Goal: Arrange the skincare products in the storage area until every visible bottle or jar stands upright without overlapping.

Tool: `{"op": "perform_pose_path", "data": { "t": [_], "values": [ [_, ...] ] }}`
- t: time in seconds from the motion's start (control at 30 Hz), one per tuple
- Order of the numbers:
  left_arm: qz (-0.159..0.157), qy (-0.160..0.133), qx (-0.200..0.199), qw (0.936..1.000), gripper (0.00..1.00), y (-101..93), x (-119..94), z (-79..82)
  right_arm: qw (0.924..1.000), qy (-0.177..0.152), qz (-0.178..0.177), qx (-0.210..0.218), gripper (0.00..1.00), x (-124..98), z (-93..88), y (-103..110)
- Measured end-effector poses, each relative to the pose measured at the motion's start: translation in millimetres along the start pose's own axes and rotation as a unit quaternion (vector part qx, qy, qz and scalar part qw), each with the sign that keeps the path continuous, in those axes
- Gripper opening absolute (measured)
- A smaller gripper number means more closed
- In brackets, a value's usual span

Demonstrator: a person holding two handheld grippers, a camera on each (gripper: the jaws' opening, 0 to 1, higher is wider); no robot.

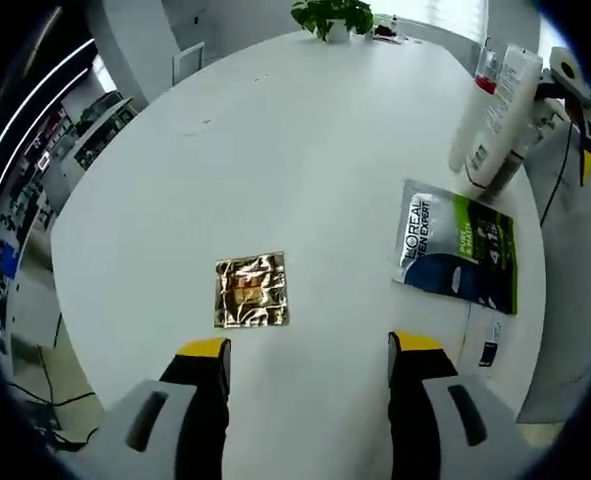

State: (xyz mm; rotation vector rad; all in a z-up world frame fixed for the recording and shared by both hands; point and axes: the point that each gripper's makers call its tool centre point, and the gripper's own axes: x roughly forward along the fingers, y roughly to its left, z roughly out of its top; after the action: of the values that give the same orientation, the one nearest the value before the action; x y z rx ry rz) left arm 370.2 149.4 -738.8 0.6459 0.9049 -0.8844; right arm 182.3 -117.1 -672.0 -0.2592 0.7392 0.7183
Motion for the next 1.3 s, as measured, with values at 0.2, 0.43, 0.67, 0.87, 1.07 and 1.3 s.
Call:
{"op": "perform_pose_path", "data": {
  "t": [0.2, 0.43, 0.67, 0.87, 1.07, 1.3],
  "values": [
    [0.011, 0.0, -0.002, 0.9999, 0.66, 9.5, 7.2, -0.3, 1.0, 0.004, -0.006, 0.006, 0.99, -0.6, -3.9, -6.0],
    [0.009, 0.002, -0.011, 0.9999, 0.66, 23.6, 16.5, -0.6, 0.9999, 0.012, -0.005, 0.01, 0.99, 1.8, -7.4, -10.6],
    [0.002, 0.009, -0.014, 0.9999, 0.67, 20.3, 18.4, 3.2, 0.9999, 0.013, -0.002, 0.008, 0.99, 5.9, -3.6, -12.1],
    [-0.005, 0.018, -0.015, 0.9997, 0.67, 24.5, 23.5, 1.2, 0.9999, 0.011, -0.004, 0.011, 0.99, 7.2, -1.7, -14.2],
    [-0.015, 0.027, -0.018, 0.9994, 0.67, 29.3, 31.2, -4.5, 0.9998, 0.016, -0.005, 0.015, 0.99, 8.7, -4.5, -17.0],
    [-0.028, 0.034, -0.025, 0.9987, 0.66, 24.5, 32.2, -7.3, 0.9995, 0.017, -0.009, 0.024, 0.99, 9.2, -6.7, -22.0]
  ]
}}
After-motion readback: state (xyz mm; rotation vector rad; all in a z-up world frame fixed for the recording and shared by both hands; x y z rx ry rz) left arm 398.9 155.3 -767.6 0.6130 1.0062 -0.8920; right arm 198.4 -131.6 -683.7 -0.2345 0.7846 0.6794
